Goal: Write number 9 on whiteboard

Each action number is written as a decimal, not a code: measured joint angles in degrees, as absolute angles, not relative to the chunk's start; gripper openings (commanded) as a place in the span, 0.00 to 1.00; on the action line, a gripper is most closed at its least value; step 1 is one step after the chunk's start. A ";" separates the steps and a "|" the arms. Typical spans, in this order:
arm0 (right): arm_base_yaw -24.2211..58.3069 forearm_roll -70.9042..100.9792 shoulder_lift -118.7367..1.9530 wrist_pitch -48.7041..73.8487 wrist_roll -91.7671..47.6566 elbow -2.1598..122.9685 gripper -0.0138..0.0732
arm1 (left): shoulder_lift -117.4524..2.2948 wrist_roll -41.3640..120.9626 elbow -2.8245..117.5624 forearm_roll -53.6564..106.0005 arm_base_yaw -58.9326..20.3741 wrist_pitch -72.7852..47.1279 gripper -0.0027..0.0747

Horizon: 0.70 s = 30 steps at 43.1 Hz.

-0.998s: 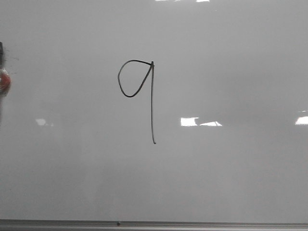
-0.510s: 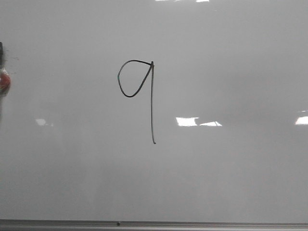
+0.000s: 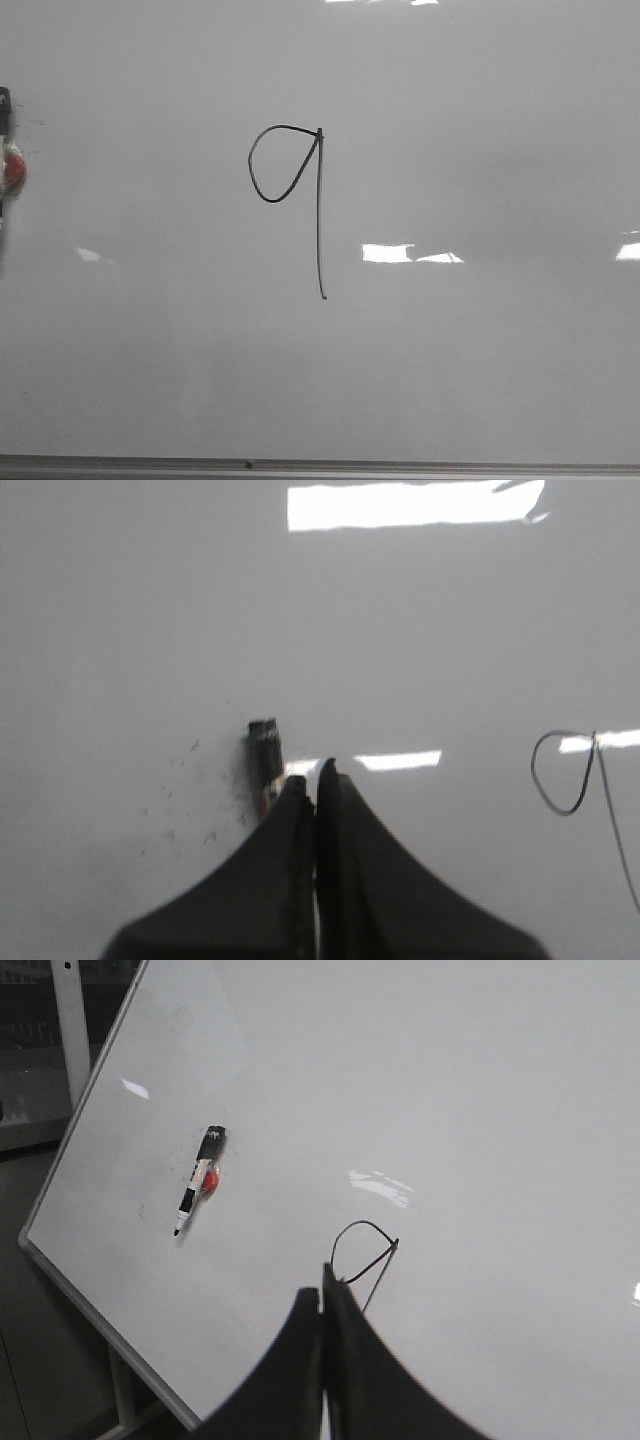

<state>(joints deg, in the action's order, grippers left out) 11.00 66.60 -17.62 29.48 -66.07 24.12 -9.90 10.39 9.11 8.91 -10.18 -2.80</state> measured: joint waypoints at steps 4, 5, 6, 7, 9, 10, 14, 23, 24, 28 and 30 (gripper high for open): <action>11.00 66.60 -17.62 29.48 -66.04 24.12 0.09 | -4.49 10.39 7.37 8.69 -6.40 -9.28 0.01; 11.00 66.60 -17.62 29.48 -66.04 24.12 0.09 | -3.78 10.39 6.91 8.69 -5.63 -10.49 0.01; 11.00 66.60 -17.62 29.48 -66.04 24.12 0.09 | -2.38 10.39 6.29 8.61 -4.88 -11.90 0.01; 11.00 66.60 -17.62 29.48 -66.04 24.12 0.09 | -1.18 10.39 5.79 8.57 -3.91 -12.74 0.01; 11.00 66.60 -17.62 29.48 -66.04 24.12 0.09 | 0.05 10.39 4.59 8.46 -2.33 -13.99 0.01; 11.00 66.60 -17.62 29.48 -66.04 24.12 0.09 | 0.24 10.22 4.09 8.35 -1.73 -14.27 0.01; 11.00 66.71 -17.53 29.48 -66.04 24.12 0.09 | 0.33 8.61 1.79 6.32 0.21 -14.86 0.01; 11.00 66.71 -17.53 29.48 -66.04 24.12 0.09 | 0.33 6.05 -0.36 2.69 0.87 -11.06 0.01; 11.00 66.71 -17.53 29.48 -66.04 24.12 0.09 | 0.33 5.90 -0.36 2.53 0.87 -10.89 0.01; 11.00 66.71 -17.53 29.48 -66.04 24.12 0.09 | 0.33 5.91 -0.36 2.48 0.96 -10.64 0.01; 11.00 66.71 -17.53 29.48 -65.94 24.12 0.09 | 0.33 5.91 -0.36 2.48 0.96 -10.64 0.01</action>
<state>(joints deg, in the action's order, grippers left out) 11.00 66.71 -17.53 29.48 -65.94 24.12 0.33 5.91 -0.36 2.48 0.96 -10.64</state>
